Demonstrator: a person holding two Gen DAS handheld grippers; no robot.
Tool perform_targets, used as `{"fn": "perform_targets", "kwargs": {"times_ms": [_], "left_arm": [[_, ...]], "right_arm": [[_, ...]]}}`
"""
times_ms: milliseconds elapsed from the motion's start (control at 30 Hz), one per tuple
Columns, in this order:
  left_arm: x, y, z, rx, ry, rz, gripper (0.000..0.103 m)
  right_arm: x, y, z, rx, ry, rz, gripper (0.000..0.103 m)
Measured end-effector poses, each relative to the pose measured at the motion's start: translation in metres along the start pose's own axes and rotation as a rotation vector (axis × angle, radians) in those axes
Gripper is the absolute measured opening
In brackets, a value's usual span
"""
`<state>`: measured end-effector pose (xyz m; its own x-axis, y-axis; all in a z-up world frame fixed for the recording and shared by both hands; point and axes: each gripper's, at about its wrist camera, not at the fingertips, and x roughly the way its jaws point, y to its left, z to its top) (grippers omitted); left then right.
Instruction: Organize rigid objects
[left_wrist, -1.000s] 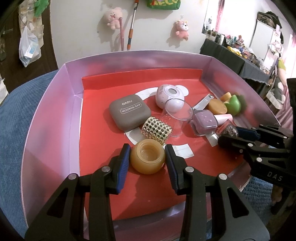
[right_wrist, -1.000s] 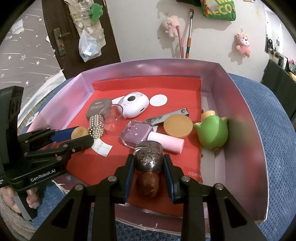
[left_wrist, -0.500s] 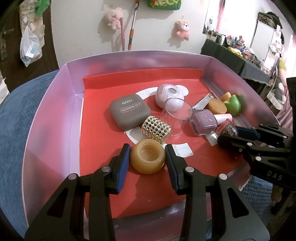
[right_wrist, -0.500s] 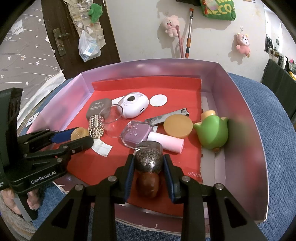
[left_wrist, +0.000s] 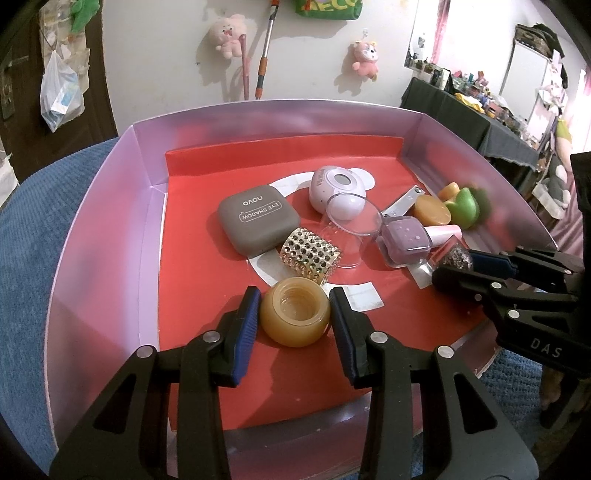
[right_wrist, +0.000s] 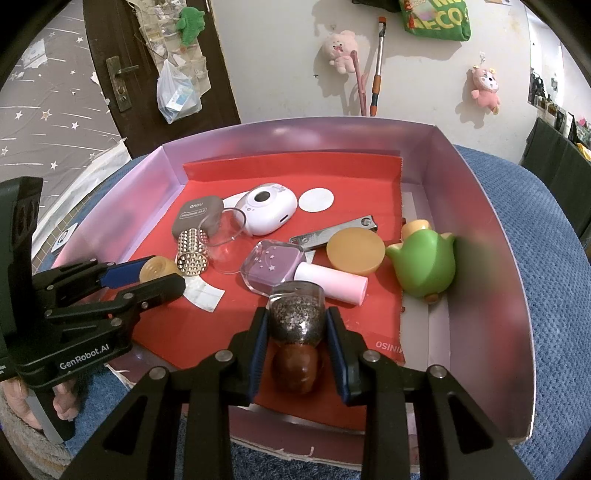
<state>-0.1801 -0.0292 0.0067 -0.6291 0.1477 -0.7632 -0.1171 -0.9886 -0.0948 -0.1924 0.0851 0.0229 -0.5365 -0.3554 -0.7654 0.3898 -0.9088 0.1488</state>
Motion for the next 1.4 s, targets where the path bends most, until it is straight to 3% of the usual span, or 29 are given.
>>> {"fn": "perform_targets", "kwargs": {"times_ms": [100,200,500,633,900,1000,1067,1233,1400], "left_arm": [[0.0,0.001,0.0,-0.004,0.001,-0.003,0.036],[-0.001,0.0,0.0,-0.009,0.0,-0.006,0.037],[-0.016,-0.005,0.002,0.01,-0.05,0.019,0.04],[-0.025,-0.008,0.002,0.017,-0.074,0.031,0.062],[-0.046,-0.011,-0.001,0.022,-0.123,0.056,0.072],[-0.053,-0.01,-0.003,0.013,-0.135,0.053,0.073],[-0.057,-0.01,-0.005,0.011,-0.147,0.062,0.081],[-0.067,-0.011,-0.008,0.006,-0.17,0.072,0.084],[-0.073,-0.01,-0.012,-0.001,-0.19,0.089,0.096]], "right_arm": [[0.0,0.0,0.0,0.0,-0.001,0.0,0.035],[-0.002,0.002,-0.001,-0.005,-0.008,0.005,0.047],[-0.014,0.005,-0.001,-0.016,-0.036,0.005,0.052],[-0.022,0.008,-0.002,-0.023,-0.055,0.006,0.056],[-0.041,0.011,-0.004,-0.015,-0.098,0.026,0.064],[-0.05,0.012,-0.005,-0.011,-0.119,0.028,0.071],[-0.055,0.012,-0.006,-0.009,-0.13,0.03,0.073],[-0.062,0.012,-0.009,0.003,-0.151,0.038,0.082],[-0.068,0.011,-0.012,0.017,-0.168,0.045,0.09]]}}
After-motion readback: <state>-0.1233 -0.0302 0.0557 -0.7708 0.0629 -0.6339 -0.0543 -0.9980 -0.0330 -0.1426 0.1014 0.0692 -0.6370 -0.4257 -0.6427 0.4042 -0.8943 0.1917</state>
